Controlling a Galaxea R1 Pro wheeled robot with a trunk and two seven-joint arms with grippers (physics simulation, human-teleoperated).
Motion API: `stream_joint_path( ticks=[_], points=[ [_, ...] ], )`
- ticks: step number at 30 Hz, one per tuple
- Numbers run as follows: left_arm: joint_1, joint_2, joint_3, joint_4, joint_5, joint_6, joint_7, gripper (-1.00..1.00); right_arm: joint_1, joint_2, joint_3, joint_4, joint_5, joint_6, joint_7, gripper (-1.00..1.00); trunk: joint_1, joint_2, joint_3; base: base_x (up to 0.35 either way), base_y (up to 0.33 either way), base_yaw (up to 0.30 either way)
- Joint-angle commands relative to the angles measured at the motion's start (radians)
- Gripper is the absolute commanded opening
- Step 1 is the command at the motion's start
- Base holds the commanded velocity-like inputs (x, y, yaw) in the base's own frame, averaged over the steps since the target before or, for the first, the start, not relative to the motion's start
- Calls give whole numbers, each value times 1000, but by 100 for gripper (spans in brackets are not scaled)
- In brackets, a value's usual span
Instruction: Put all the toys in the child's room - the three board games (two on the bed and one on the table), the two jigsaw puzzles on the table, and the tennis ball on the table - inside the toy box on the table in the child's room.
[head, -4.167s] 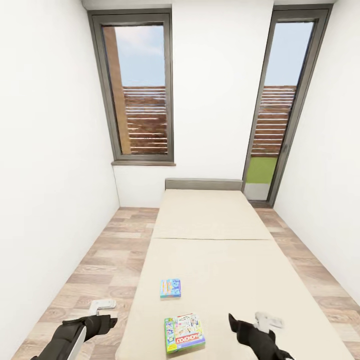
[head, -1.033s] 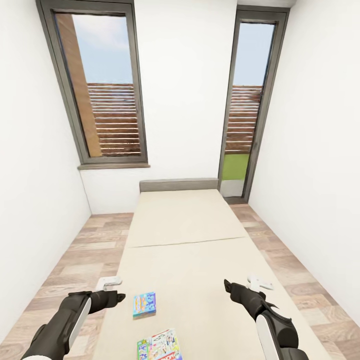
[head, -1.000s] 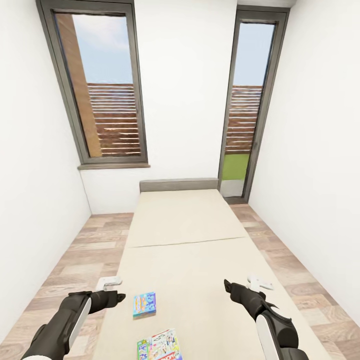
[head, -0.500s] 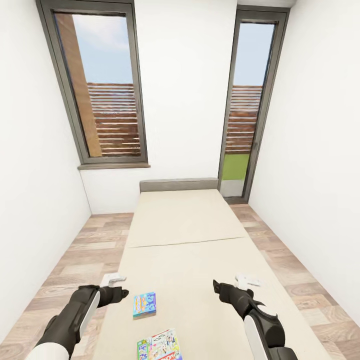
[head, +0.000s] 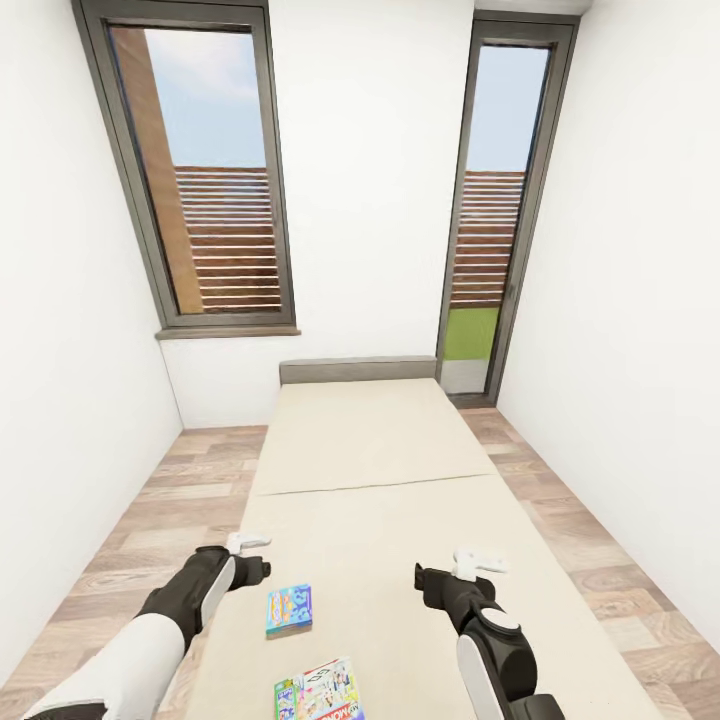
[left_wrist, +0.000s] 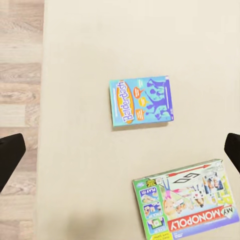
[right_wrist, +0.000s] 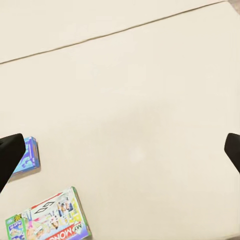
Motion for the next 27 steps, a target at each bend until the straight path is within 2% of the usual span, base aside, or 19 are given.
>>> stream_joint_path(
  ticks=[1,14,19,27],
  points=[
    [-4,-3,5,5,1,0,6,100,-1,0,3,-2,-11,3,-13,100,1,-2,-2,0,0,0],
    [-11,-44,0,19,-4,-2,18,100,-5,2,5,-14,-12,36,-20,100,1,-2,-8,0,0,0],
    [-11,-94,-1,18,-10,1,19,100,-21,12,3,-15,-12,95,-22,100,1,-2,-15,0,0,0],
    [-11,-109,-2,18,-11,-2,19,100,-39,12,-2,-16,-13,160,-23,100,1,-2,-28,0,0,0]
  ],
)
